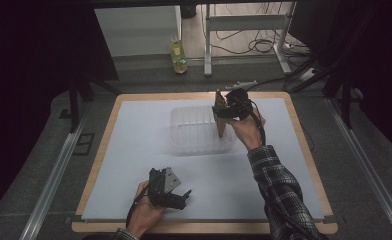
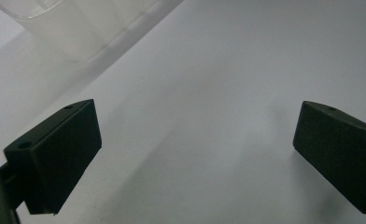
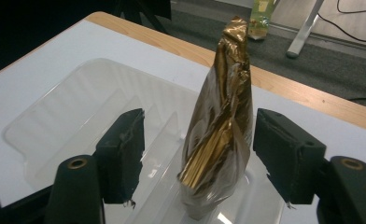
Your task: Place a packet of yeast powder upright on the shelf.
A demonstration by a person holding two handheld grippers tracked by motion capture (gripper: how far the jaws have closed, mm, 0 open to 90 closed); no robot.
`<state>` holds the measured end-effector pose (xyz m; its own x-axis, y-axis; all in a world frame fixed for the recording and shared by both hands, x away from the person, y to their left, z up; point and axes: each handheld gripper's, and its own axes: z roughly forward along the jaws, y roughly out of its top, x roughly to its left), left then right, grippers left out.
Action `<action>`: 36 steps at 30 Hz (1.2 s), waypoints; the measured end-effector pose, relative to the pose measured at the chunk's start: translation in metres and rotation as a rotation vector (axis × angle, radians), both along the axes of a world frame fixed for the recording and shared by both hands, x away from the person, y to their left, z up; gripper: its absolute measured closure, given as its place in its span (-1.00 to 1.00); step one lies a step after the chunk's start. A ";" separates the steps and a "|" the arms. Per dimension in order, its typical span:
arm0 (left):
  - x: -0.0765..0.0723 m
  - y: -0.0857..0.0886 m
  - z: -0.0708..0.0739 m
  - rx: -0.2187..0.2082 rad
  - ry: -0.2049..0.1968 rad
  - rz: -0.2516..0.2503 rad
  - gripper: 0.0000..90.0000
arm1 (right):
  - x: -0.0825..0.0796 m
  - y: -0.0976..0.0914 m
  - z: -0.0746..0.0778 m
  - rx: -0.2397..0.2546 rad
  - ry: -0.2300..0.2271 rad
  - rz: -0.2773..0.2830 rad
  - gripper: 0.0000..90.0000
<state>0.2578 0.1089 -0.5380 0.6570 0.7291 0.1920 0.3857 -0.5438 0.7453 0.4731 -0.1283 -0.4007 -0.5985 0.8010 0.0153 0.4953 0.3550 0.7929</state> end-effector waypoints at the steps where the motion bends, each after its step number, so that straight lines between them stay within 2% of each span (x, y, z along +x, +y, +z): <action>1: 0.000 0.000 0.000 -0.003 0.002 -0.001 -0.98 | 0.000 0.000 0.000 0.000 0.000 0.000 -0.27; 12: 0.002 0.003 0.001 -0.045 0.023 -0.002 -0.98 | -0.011 -0.001 0.001 -0.010 -0.014 0.042 -0.36; 19: 0.003 0.008 0.002 -0.098 0.044 -0.019 -0.98 | -0.017 -0.007 0.000 -0.005 -0.016 0.059 -0.43; 24: 0.004 0.016 0.004 -0.127 0.029 -0.014 -0.98 | -0.023 -0.011 0.001 -0.003 -0.018 0.071 -0.46; 28: 0.005 0.020 0.004 -0.135 0.032 -0.009 -0.99 | -0.031 -0.015 0.002 0.009 -0.018 0.095 -0.50; 36: 0.006 0.021 0.004 -0.139 0.035 -0.008 -0.99 | -0.045 -0.018 0.000 0.001 -0.019 0.128 -0.57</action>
